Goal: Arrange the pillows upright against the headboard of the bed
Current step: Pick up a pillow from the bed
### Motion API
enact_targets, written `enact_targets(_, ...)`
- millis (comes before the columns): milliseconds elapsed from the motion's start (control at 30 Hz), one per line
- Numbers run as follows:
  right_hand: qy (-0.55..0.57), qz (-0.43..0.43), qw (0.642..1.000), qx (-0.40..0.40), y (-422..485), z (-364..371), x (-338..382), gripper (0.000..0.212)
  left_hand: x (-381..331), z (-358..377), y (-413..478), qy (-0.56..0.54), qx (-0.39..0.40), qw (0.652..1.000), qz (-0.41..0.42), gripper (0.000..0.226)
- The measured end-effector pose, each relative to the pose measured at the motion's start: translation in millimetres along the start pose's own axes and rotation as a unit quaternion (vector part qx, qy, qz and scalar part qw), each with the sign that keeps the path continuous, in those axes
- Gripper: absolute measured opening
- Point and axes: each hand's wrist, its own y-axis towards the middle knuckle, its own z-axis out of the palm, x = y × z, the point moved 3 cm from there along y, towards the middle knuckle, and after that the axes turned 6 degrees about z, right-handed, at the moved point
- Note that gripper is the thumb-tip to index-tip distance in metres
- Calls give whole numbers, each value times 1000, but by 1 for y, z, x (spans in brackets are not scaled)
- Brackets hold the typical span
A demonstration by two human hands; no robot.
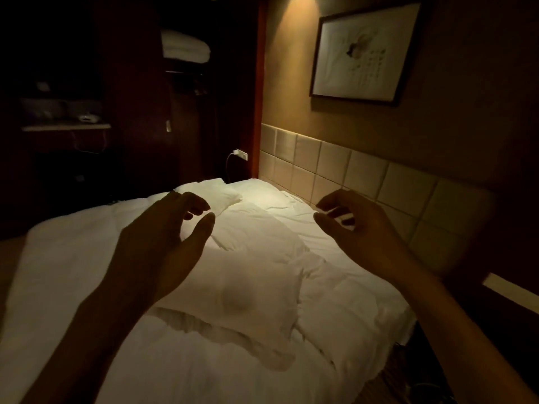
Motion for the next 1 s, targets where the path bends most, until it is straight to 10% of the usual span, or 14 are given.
enact_targets(1000,65,-179,962,194,354,202,-167,40,82,249,164,122,-107,959,-233,31)
